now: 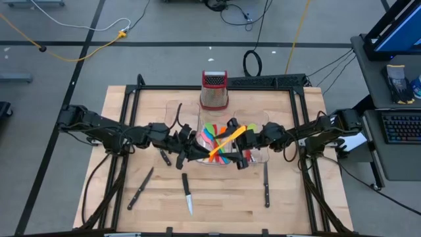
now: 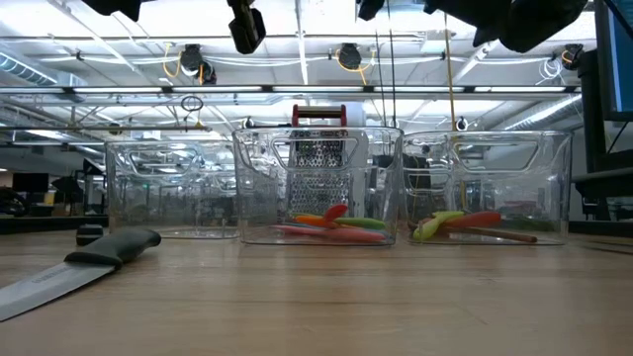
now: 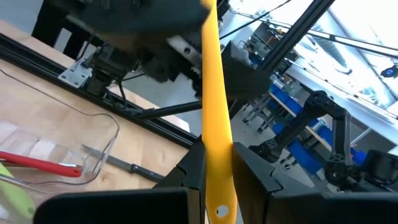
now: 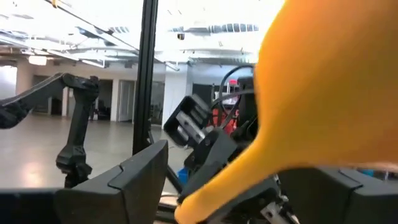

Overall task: Pick & Place Kitchen Items
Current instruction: Put the yellow spatula into the middle transparent bin

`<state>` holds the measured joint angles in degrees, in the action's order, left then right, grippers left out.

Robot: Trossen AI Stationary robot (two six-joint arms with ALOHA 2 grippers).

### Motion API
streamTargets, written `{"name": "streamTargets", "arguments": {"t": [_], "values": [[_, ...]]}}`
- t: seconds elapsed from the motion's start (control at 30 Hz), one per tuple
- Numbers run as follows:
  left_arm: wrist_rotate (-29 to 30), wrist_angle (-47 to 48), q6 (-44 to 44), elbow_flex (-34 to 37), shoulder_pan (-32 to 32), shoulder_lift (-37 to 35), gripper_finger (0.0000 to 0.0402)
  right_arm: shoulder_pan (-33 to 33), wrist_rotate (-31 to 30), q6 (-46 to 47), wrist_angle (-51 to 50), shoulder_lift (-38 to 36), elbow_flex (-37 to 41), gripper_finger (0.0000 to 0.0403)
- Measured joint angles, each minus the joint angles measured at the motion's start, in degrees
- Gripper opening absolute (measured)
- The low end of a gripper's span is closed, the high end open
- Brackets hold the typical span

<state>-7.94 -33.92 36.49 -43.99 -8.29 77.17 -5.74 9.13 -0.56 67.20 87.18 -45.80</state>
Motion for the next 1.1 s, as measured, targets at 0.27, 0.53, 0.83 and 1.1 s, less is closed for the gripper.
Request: {"name": "streamTargets", "arguments": {"t": [0.27, 0.53, 0.83, 1.1], "values": [[-0.2, -0.4, -0.6, 0.0, -0.4, 0.0, 0.0051, 0.0, 0.0, 1.4, -3.6, 0.0, 0.0, 0.0212], [-0.2, -0.7, -0.6, 0.0, -1.1, 0.0, 0.0051, 0.0, 0.1, 1.4, -2.2, 0.0, 0.0, 0.0116], [-0.7, -0.7, -0.8, 0.0, -1.2, 0.0, 0.0051, -0.1, 1.4, 0.7, -1.8, 0.0, 0.0, 0.0017], [-0.5, 0.7, -3.7, 0.0, -1.1, 0.0, 0.0051, -0.1, -0.4, 3.7, -3.1, 0.0, 0.0, 0.0017]]}}
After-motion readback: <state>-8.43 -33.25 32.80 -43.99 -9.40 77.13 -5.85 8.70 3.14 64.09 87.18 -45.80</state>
